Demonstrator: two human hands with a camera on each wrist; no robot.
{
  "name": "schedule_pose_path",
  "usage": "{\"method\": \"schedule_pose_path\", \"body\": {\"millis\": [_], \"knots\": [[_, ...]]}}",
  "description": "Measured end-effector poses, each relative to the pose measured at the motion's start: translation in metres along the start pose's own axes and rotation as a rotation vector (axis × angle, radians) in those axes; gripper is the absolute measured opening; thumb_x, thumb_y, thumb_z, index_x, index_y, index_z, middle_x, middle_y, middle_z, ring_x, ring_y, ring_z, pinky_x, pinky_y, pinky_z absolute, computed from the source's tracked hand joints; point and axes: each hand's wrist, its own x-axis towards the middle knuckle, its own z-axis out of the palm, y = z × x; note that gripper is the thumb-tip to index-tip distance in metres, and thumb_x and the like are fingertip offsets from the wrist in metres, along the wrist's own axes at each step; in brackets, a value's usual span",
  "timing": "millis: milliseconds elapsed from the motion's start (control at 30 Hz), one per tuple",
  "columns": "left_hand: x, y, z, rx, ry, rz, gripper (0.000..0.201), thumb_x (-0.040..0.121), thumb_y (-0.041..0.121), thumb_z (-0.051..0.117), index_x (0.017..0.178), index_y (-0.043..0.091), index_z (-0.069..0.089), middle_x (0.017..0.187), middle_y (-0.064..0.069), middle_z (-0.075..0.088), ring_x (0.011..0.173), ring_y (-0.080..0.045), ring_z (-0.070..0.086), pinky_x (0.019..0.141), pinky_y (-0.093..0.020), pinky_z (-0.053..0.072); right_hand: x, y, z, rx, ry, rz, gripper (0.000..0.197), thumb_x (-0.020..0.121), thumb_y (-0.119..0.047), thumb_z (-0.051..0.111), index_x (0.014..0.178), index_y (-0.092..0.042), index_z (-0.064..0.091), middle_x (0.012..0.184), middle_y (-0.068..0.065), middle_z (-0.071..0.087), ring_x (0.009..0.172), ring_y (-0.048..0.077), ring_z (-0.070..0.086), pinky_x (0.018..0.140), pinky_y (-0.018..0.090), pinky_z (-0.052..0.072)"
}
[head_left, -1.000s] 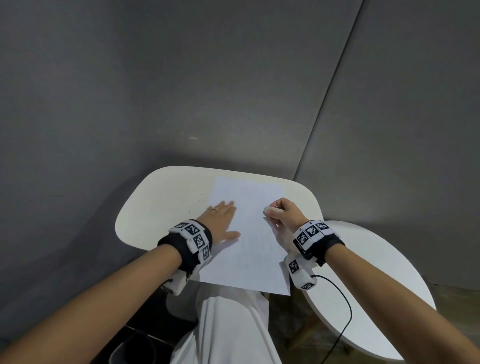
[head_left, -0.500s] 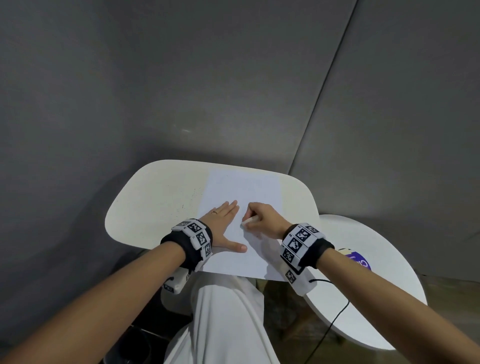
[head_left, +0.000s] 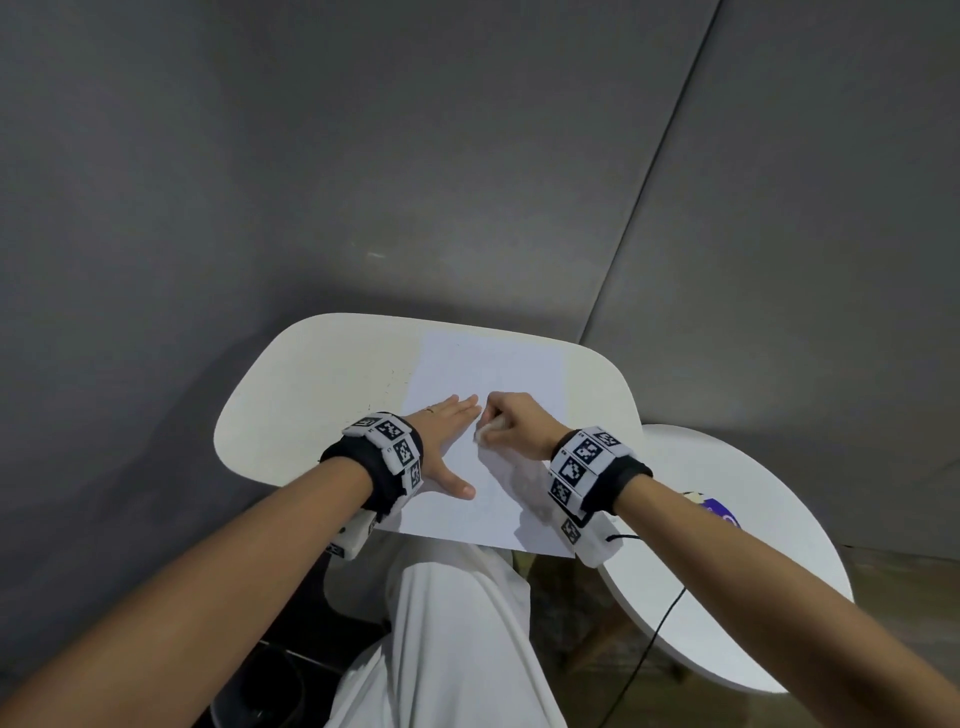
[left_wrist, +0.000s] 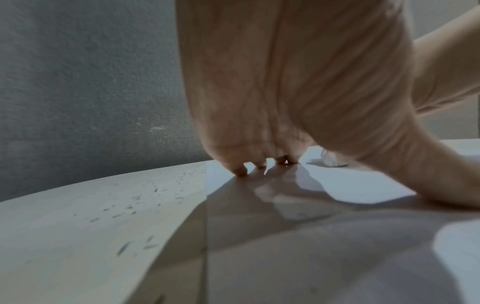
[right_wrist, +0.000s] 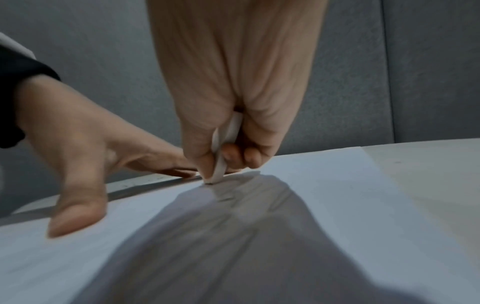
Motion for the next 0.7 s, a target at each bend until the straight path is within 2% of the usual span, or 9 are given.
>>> {"method": "schedule_pose_path", "body": {"millis": [33,100,167,300,433,500,567,600,700], "knots": [[0.001,-0.002,0.002,-0.002,0.004,-0.002,0.119,0.074,0.059,0.072,0.154,0.019,-0.006,0.160,0.006,-0.017,0.147,-0.013,-0.017,0.118,-0.034,-0.003,0.000,-0.001,0.002,0.010,0.021,0.005,0.019,0.077,-0.005,0.063,0.070,-0.014,0.048,0.097,0.016,0.069,0.080,0.022,0.059,0.062,0.019,0.042],[0.000,-0.003,0.004,-0.009,0.017,0.003,0.119,0.074,0.059,0.073,0.155,0.020,-0.005,0.160,0.007,-0.015,0.147,-0.013,-0.016,0.118,-0.034,-0.002,-0.002,-0.003,0.005,-0.022,-0.120,-0.006,0.010,0.078,-0.006,0.064,0.073,-0.010,0.056,0.092,0.013,0.068,0.077,0.017,0.058,0.063,0.019,0.043],[0.001,-0.005,0.005,-0.020,0.028,0.011,0.119,0.073,0.059,0.073,0.155,0.021,-0.006,0.160,0.007,-0.015,0.147,-0.013,-0.016,0.118,-0.035,-0.002,-0.005,-0.007,0.003,-0.045,-0.210,-0.006,0.010,0.078,-0.009,0.066,0.074,-0.015,0.059,0.089,0.008,0.068,0.075,0.012,0.057,0.065,0.017,0.044],[0.004,-0.009,0.007,-0.036,0.029,0.023,0.121,0.069,0.062,0.074,0.155,0.023,-0.002,0.161,0.006,-0.013,0.147,-0.017,-0.016,0.118,-0.039,-0.002,0.005,-0.005,0.007,0.016,0.055,0.017,0.024,0.077,-0.003,0.062,0.067,-0.016,0.045,0.082,0.009,0.060,0.074,0.017,0.052,0.059,0.019,0.039],[0.004,-0.010,0.009,-0.082,0.054,0.042,0.117,0.070,0.058,0.076,0.154,0.027,0.002,0.161,0.007,-0.012,0.147,-0.014,-0.016,0.119,-0.040,-0.004,-0.001,-0.013,0.013,-0.030,-0.212,-0.020,0.017,0.076,-0.005,0.066,0.067,-0.015,0.057,0.066,-0.007,0.055,0.060,0.003,0.051,0.055,0.010,0.038],[0.004,-0.009,0.009,-0.064,0.040,0.039,0.117,0.072,0.058,0.074,0.155,0.025,-0.002,0.160,0.008,-0.015,0.147,-0.014,-0.017,0.118,-0.039,-0.005,0.005,-0.008,0.007,-0.021,-0.104,-0.001,0.017,0.077,-0.005,0.067,0.070,-0.014,0.054,0.077,0.000,0.063,0.067,0.008,0.055,0.057,0.010,0.040],[0.005,-0.011,0.010,-0.030,0.033,0.029,0.119,0.074,0.060,0.072,0.154,0.022,-0.007,0.160,0.008,-0.017,0.146,-0.014,-0.018,0.118,-0.038,-0.006,0.008,-0.004,0.001,-0.021,0.046,0.014,0.025,0.077,-0.006,0.066,0.067,-0.018,0.046,0.092,0.013,0.067,0.078,0.020,0.058,0.062,0.019,0.041],[0.005,-0.011,0.010,-0.028,0.031,0.030,0.119,0.074,0.061,0.071,0.154,0.022,-0.008,0.160,0.009,-0.018,0.146,-0.014,-0.019,0.118,-0.038,-0.006,0.006,-0.004,0.001,-0.035,0.026,0.019,0.024,0.078,-0.008,0.066,0.067,-0.018,0.046,0.093,0.012,0.067,0.079,0.020,0.057,0.063,0.021,0.042],[0.004,-0.011,0.010,-0.020,0.028,0.031,0.120,0.074,0.062,0.070,0.154,0.021,-0.009,0.160,0.008,-0.018,0.146,-0.013,-0.019,0.117,-0.038,-0.008,-0.002,-0.006,0.004,-0.084,-0.220,0.009,0.006,0.079,-0.013,0.067,0.078,-0.012,0.062,0.087,0.004,0.065,0.075,0.012,0.057,0.069,0.022,0.046]]}}
